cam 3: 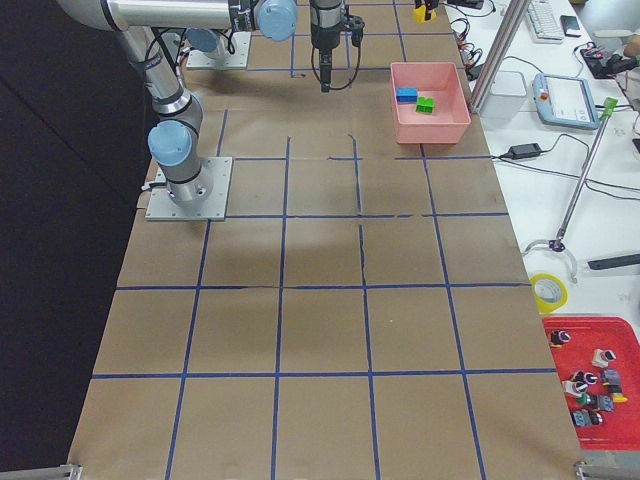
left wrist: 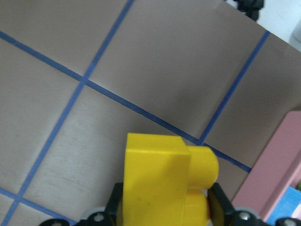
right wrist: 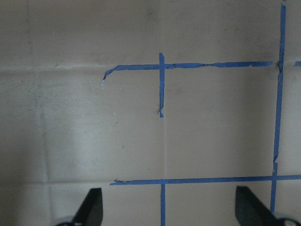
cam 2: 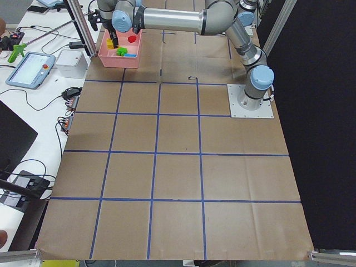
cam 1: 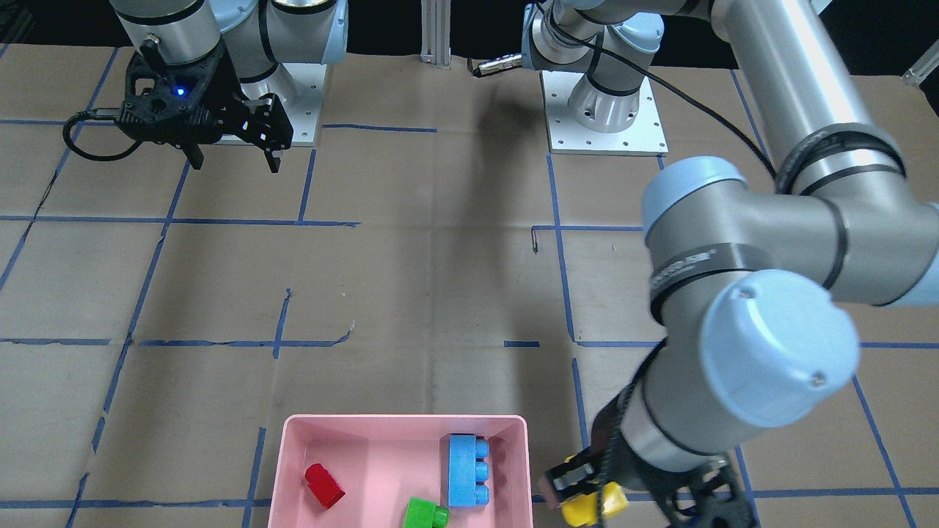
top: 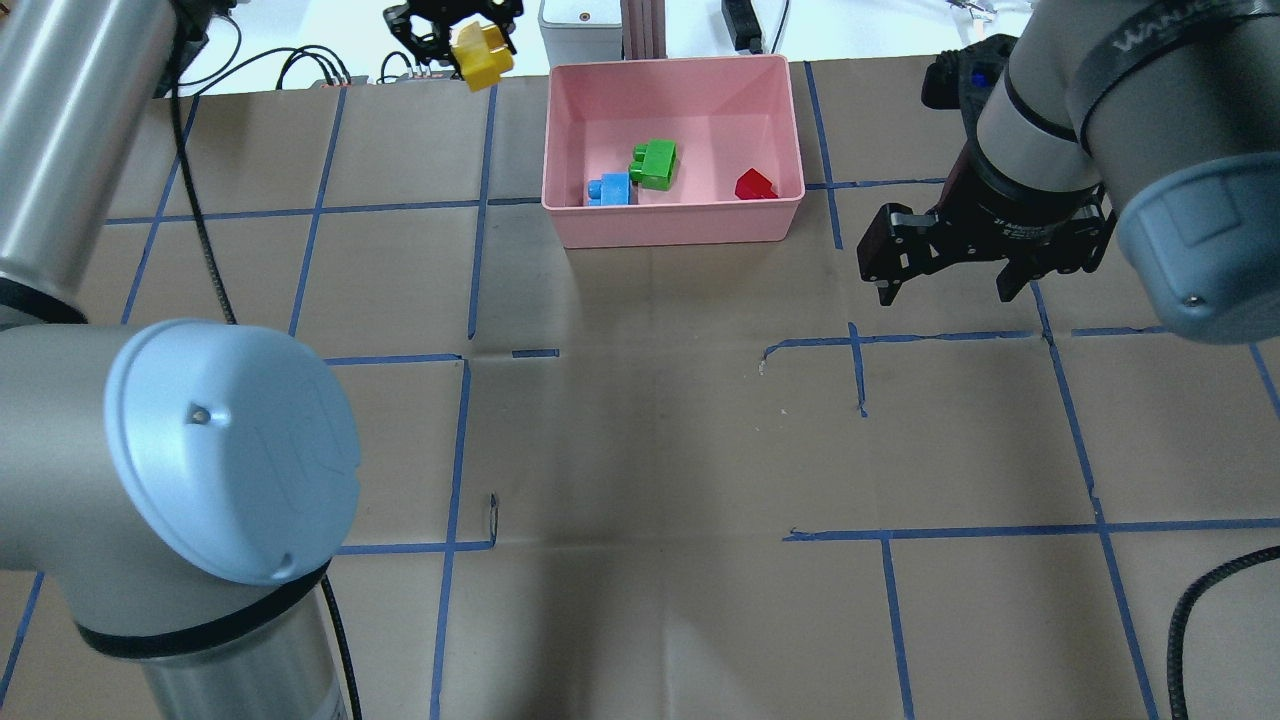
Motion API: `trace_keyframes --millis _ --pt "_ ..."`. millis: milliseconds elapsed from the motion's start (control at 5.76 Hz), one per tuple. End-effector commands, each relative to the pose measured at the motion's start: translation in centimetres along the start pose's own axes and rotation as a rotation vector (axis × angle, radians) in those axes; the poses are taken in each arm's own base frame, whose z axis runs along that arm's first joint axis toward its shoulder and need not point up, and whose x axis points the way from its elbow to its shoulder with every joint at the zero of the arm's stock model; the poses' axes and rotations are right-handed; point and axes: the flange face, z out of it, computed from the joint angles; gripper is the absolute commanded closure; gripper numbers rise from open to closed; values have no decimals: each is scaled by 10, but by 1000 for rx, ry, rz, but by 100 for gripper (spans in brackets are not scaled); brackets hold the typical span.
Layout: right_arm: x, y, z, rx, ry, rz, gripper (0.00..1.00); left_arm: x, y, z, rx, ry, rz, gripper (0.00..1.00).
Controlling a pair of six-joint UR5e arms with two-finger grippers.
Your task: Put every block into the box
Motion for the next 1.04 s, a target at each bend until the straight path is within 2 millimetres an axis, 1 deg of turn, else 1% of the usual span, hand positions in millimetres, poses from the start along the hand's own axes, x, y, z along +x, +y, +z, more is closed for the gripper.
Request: trace_keyframes --millis 0,174,347,521,694,868 --pt "1 1 -1 3 10 -2 0 70 36 56 -19 7 -32 92" --pt "1 0 0 1 6 -4 0 82 42 84 -18 12 -35 91" --pt "-1 -1 -2 8 -8 9 0 86 37 97 13 27 -31 54" --pt "0 -2 -6 16 -4 7 0 87 34 96 43 45 -33 29" --pt "0 -2 -6 15 -4 7 0 86 35 87 48 46 -34 17" --pt "0 -3 -4 15 -5 6 0 84 35 70 69 47 -33 1"
